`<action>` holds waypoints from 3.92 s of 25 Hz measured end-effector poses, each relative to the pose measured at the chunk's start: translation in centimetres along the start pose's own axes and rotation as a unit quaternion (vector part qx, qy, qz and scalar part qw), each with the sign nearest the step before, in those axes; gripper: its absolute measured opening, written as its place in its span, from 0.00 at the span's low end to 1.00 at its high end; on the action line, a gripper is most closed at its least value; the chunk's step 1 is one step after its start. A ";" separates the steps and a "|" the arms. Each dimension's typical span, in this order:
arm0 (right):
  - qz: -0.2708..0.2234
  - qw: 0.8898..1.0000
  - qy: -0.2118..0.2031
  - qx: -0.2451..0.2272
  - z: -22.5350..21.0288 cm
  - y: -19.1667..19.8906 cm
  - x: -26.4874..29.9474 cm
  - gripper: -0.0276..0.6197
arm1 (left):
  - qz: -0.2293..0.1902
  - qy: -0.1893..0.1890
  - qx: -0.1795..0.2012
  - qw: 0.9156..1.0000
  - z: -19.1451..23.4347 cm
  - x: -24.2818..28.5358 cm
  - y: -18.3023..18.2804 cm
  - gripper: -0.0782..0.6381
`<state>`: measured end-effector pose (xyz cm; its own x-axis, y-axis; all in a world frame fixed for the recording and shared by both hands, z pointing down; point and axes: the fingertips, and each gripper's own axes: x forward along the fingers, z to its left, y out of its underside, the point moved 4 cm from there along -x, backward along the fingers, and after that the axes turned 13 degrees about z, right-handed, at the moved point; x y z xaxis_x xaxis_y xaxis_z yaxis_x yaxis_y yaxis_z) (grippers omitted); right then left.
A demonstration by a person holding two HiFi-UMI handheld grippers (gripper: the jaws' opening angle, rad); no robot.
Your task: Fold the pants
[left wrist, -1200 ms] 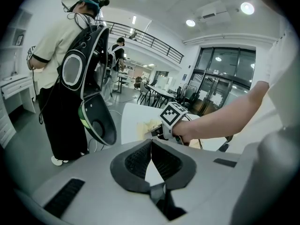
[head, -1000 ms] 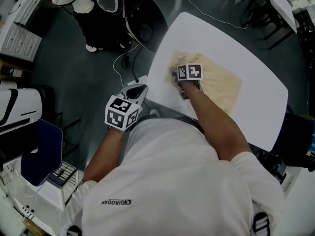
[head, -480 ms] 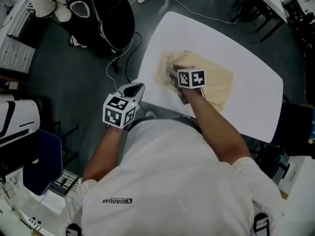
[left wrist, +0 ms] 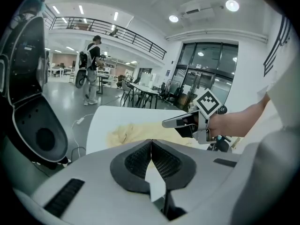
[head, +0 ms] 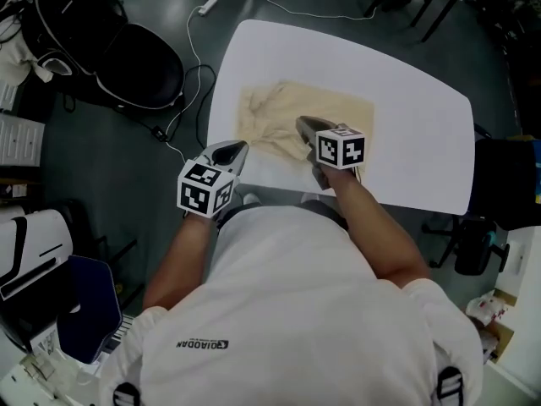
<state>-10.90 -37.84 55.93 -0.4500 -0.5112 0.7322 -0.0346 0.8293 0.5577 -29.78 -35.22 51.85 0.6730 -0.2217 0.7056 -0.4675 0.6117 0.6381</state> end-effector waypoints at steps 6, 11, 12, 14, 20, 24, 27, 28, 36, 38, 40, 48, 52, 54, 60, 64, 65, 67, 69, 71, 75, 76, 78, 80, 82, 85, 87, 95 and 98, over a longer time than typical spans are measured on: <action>-0.014 0.999 0.035 0.037 -6.2 2.3 -4.5 0.09 | 0.009 0.003 0.014 1.000 -1.8 3.9 -2.4 0.15; -0.019 0.995 0.058 0.076 -10.5 4.4 -7.7 0.08 | 0.027 0.004 0.028 0.999 -3.4 6.5 -3.6 0.15; -0.020 0.994 0.062 0.082 -11.3 4.8 -8.3 0.08 | 0.030 0.005 0.030 0.999 -3.7 6.9 -3.9 0.15; -0.025 0.993 0.071 0.095 -13.0 5.5 -9.3 0.08 | 0.034 0.006 0.034 0.999 -4.4 7.7 -4.5 0.15; -0.035 0.983 0.112 0.140 -18.7 7.5 -11.1 0.08 | 0.049 0.008 0.042 0.998 -6.0 9.2 -5.1 0.15; -0.019 0.976 0.134 0.173 -22.2 9.4 -11.0 0.16 | 0.060 0.001 0.039 0.997 -6.3 9.9 -4.8 0.15; -0.002 0.972 0.132 0.196 -24.0 11.0 -10.4 0.21 | 0.067 -0.006 0.036 0.997 -6.5 9.9 -4.7 0.15; 0.003 0.970 0.131 0.203 -24.5 11.5 -10.2 0.23 | 0.068 -0.008 0.034 0.997 -6.5 9.9 -4.7 0.15; 0.008 0.963 0.102 0.250 -27.5 12.5 -8.5 0.35 | 0.071 -0.028 0.019 0.997 -6.7 9.8 -5.0 0.15; 0.009 0.961 0.088 0.263 -27.5 12.6 -8.1 0.37 | 0.070 -0.033 0.014 0.997 -6.8 9.7 -5.1 0.15; 0.017 0.960 0.081 0.268 -27.5 12.8 -7.7 0.38 | 0.068 -0.036 0.010 0.997 -6.9 9.6 -5.1 0.15; 0.074 0.963 0.121 0.228 -26.6 12.8 -7.0 0.30 | 0.064 -0.044 -0.003 0.997 -6.7 9.0 -4.3 0.15; 0.083 0.961 0.143 0.222 -27.2 13.2 -6.8 0.19 | 0.063 -0.045 -0.006 0.997 -6.3 8.6 -3.6 0.15; 0.076 0.960 0.133 0.234 -27.7 13.5 -6.8 0.15 | 0.062 -0.046 -0.009 0.997 -5.9 8.4 -3.3 0.15; 0.046 0.962 0.089 0.255 -27.7 13.6 -7.3 0.10 | 0.060 -0.043 -0.008 0.997 -5.4 7.8 -2.6 0.15; 0.029 0.968 0.089 0.232 -26.1 12.2 -8.4 0.09 | 0.054 -0.040 -0.011 0.998 -4.7 7.4 -2.5 0.15; 0.023 0.970 0.087 0.225 -25.6 11.8 -8.8 0.09 | 0.053 -0.039 -0.012 0.998 -4.6 7.3 -2.5 0.15; 0.012 0.975 0.083 0.208 -24.4 10.7 -9.7 0.09 | 0.048 -0.037 -0.014 0.998 -4.4 7.1 -2.5 0.15; 0.000 0.979 0.079 0.188 -23.1 9.5 -10.6 0.09 | 0.045 -0.034 -0.014 0.998 -4.2 7.0 -2.5 0.15; -0.012 0.983 0.076 0.167 -21.7 8.2 -11.3 0.09 | 0.043 -0.032 -0.014 0.998 -4.0 6.8 -2.4 0.15; -0.034 0.989 0.065 0.127 -18.4 5.5 -12.4 0.09 | 0.037 -0.032 -0.016 0.999 -3.3 6.2 -2.2 0.15; -0.039 0.990 0.061 0.118 -17.5 4.8 -12.6 0.09 | 0.035 -0.033 -0.016 0.999 -3.2 6.1 -2.2 0.15; -0.049 0.992 0.048 0.102 -15.8 3.5 -12.8 0.09 | 0.031 -0.033 -0.019 0.999 -2.8 5.7 -2.1 0.15; -0.053 0.994 0.034 0.091 -14.0 2.4 -12.9 0.09 | 0.027 -0.033 -0.022 0.999 -2.6 5.3 -2.0 0.15; -0.057 0.994 0.023 0.085 -12.2 1.4 -13.0 0.09 | 0.023 -0.033 -0.024 0.999 -2.3 4.9 -1.9 0.15; -0.061 0.995 0.009 0.084 -9.9 0.0 -12.8 0.09 | 0.016 -0.034 -0.028 0.999 -1.8 4.2 -1.6 0.15; -0.064 0.994 -0.001 0.084 -8.5 -0.9 -12.5 0.09 | 0.012 -0.037 -0.033 0.999 -1.2 3.7 -1.4 0.15; -0.071 0.994 -0.039 0.071 -3.1 -3.7 -9.9 0.09 | -0.004 -0.045 -0.043 0.998 0.6 1.2 -0.7 0.15; -0.069 0.995 -0.047 0.059 -1.1 -5.0 -8.7 0.09 | -0.011 -0.045 -0.045 0.998 1.3 0.1 -0.4 0.15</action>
<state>-5.87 -37.78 47.24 -0.5151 -0.6029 0.6093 -0.2038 0.7766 0.5961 -30.24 -36.48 52.02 0.6257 -0.3011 0.7196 -0.3980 0.6702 0.6265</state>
